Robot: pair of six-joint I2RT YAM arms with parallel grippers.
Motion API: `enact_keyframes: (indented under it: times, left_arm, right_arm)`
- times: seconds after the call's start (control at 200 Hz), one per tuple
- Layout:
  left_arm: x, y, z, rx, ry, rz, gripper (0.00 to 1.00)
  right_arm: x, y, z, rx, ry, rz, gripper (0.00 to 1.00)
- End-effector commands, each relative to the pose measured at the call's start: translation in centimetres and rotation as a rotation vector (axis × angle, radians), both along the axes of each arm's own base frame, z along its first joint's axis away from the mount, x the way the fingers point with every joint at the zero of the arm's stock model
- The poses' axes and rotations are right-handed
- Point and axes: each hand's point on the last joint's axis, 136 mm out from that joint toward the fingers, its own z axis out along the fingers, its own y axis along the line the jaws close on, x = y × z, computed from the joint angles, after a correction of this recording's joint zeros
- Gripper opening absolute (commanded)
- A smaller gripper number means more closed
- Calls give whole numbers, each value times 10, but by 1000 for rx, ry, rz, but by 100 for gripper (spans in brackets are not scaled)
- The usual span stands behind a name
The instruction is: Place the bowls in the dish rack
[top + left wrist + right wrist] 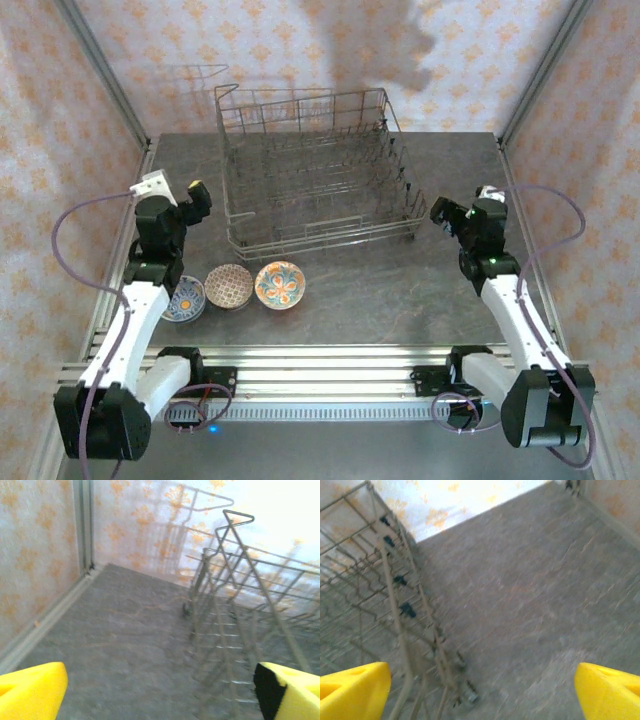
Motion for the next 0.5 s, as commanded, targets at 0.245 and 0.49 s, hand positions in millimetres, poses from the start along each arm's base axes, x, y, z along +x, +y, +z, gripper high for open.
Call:
enact_keyframes:
  times: [0.245,0.49]
  left_arm:
    - [-87,-55,-85,-374,427,-96,69]
    - [-110,-75,-99,-405,513,-107,66]
  right_arm:
    - [1,37,6,149,185,138,90]
    - [41,49,-11,147,383,192,82]
